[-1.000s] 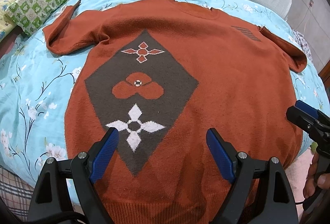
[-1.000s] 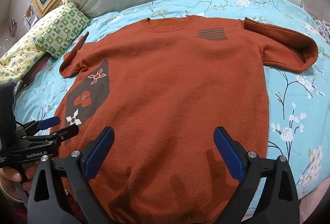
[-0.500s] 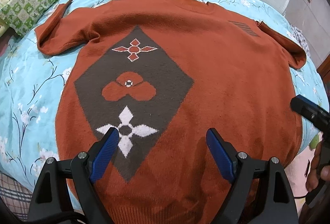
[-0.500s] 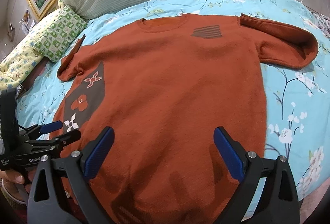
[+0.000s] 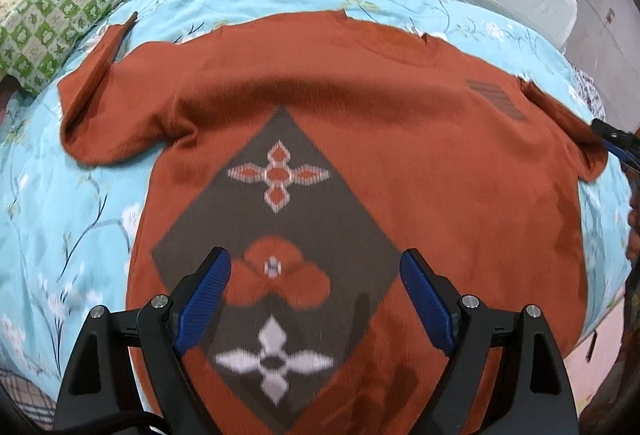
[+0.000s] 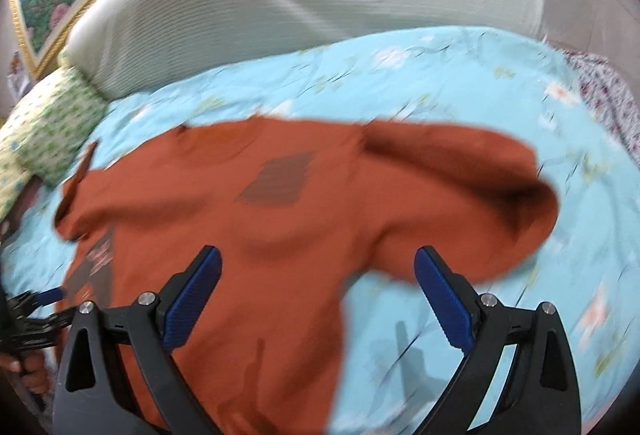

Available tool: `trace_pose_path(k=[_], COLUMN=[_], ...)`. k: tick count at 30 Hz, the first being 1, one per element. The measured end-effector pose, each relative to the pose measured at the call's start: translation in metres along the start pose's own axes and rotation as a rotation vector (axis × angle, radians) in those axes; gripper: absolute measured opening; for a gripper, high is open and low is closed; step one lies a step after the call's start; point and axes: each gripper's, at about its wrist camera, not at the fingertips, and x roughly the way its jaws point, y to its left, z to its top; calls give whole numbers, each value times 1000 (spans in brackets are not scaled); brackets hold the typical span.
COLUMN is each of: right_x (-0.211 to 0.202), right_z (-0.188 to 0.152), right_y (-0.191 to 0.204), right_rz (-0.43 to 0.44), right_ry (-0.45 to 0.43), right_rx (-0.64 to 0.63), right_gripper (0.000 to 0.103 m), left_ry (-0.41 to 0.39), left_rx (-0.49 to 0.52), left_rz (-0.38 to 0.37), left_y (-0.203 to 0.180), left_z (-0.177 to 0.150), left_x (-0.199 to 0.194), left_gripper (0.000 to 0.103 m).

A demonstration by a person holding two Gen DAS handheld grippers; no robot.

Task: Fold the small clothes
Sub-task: 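Grasp the sweater sleeve cuff with the right gripper and lift it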

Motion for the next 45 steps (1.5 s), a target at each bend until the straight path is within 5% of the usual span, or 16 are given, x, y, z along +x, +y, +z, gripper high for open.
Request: trace_pose_path(k=[5, 12, 15, 17, 18, 20, 24, 32, 37, 45], right_x=[56, 122, 136, 139, 135, 118, 75, 63, 95, 143], right_z=[47, 71, 69, 68, 69, 70, 75, 68, 55, 30], right_y=[-15, -29, -34, -40, -45, -44, -20, 125, 221, 289], right_rz=[-107, -189, -180, -164, -158, -165, -22, 520, 662, 728], right_ry=[51, 160, 199, 217, 195, 137, 29, 11, 81, 211], right_rx=[-136, -285, -301, -259, -221, -179, -58, 64, 25, -7], right_gripper=[97, 95, 62, 21, 10, 8, 7, 7, 7, 7], left_ry=[6, 39, 61, 69, 73, 69, 59, 40, 29, 6], left_rx=[-13, -12, -14, -16, -18, -26, -55, -152, -212, -224], left_rz=[4, 5, 8, 9, 7, 1, -18, -45, -73, -79], left_y=[3, 7, 10, 12, 14, 17, 27, 66, 95, 114], left_z=[29, 52, 54, 54, 54, 52, 47, 25, 19, 30], left_x=[14, 41, 53, 59, 61, 62, 58, 31, 17, 7], left_gripper=[87, 87, 87, 87, 87, 87, 87, 87, 87, 87])
